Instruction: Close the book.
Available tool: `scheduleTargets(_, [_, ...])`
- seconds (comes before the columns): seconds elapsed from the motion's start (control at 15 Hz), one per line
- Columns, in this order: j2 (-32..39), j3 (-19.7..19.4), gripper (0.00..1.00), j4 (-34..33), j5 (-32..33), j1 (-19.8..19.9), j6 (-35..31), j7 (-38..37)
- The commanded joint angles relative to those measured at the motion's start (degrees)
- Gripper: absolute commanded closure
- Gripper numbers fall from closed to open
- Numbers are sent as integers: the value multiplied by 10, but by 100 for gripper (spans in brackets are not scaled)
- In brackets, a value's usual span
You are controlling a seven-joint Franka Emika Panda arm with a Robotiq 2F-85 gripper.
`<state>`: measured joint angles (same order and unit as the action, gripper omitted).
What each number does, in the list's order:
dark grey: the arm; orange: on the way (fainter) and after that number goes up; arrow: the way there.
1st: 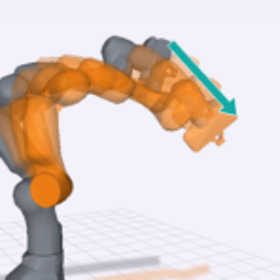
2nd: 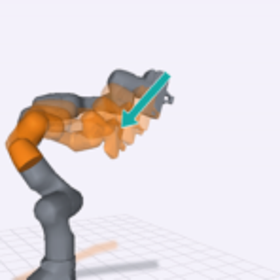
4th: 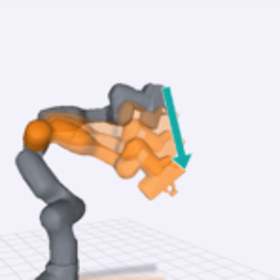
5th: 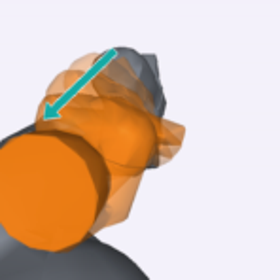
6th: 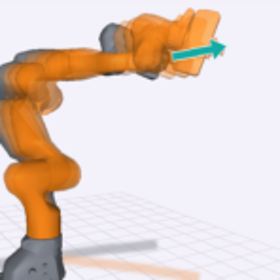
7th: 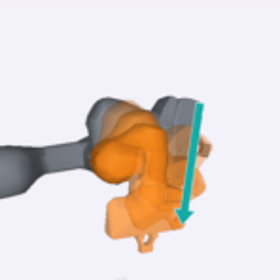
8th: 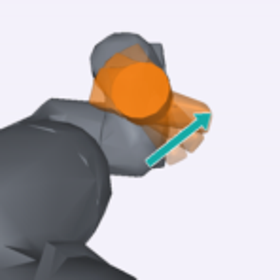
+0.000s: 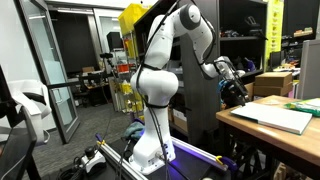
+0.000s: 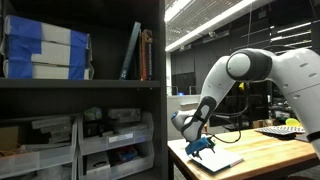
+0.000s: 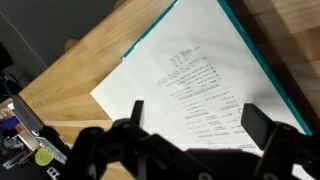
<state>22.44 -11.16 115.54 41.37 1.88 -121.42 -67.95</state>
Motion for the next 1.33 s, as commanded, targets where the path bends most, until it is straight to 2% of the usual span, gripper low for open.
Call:
scheduleTargets(0.0, [-18,11,0,10,-24,4,9,36])
scheduleTargets(0.47, [-17,9,0,-9,-130,10,23,126])
scheduleTargets(0.8, [-10,4,0,-24,-175,14,45,174])
scheduleTargets(1.07, [-13,7,0,-23,-193,9,62,199])
scheduleTargets(1.27, [-17,8,0,-14,-176,-7,65,191])
